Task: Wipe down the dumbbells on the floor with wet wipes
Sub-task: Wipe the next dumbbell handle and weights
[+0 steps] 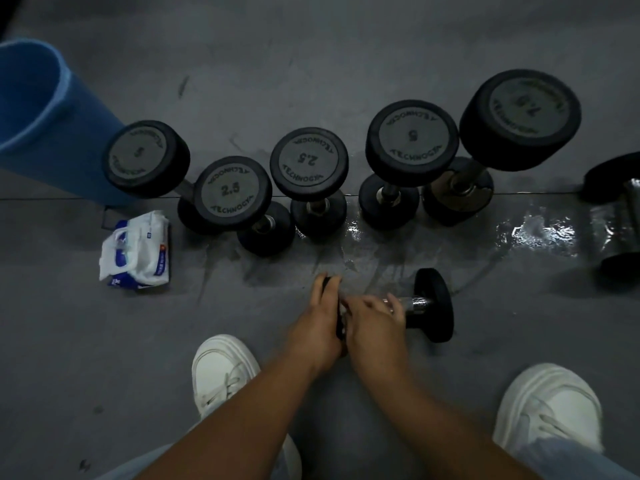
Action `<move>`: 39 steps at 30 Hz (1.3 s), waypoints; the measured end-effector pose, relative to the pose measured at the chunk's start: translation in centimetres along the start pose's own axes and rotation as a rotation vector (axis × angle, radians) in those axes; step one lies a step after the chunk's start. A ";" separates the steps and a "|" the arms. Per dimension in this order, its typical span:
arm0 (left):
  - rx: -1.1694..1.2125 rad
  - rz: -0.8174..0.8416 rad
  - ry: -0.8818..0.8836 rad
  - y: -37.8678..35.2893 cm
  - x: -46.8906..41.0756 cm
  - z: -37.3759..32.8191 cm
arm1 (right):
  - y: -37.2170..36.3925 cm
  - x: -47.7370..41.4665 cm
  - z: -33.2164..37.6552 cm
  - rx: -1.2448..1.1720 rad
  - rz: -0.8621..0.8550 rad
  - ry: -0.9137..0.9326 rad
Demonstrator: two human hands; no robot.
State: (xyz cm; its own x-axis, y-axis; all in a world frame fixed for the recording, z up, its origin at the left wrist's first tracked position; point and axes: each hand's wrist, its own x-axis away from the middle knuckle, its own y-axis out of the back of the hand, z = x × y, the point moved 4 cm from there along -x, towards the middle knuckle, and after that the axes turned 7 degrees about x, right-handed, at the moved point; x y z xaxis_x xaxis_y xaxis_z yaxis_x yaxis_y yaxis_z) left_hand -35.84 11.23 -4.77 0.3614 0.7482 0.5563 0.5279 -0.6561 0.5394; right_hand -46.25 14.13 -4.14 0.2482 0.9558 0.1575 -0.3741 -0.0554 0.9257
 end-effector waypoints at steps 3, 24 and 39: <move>-0.016 0.012 0.024 0.2 -0.1 -0.2 | -0.3 -1.6 0.5 -0.007 0.113 -0.007; 0.014 0.022 0.010 0.8 -0.8 -0.6 | 0.6 -0.5 0.5 0.015 0.134 0.005; 0.037 0.039 0.021 1.0 -1.5 -0.6 | -0.4 -2.4 0.6 0.032 0.091 0.016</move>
State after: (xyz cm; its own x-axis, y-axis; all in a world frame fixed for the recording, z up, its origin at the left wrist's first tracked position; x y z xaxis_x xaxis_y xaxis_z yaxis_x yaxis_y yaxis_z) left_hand -36.28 9.38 -4.66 0.3659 0.7197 0.5901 0.5417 -0.6803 0.4938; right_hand -46.20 11.64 -4.66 0.2004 0.9508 0.2363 -0.3652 -0.1513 0.9185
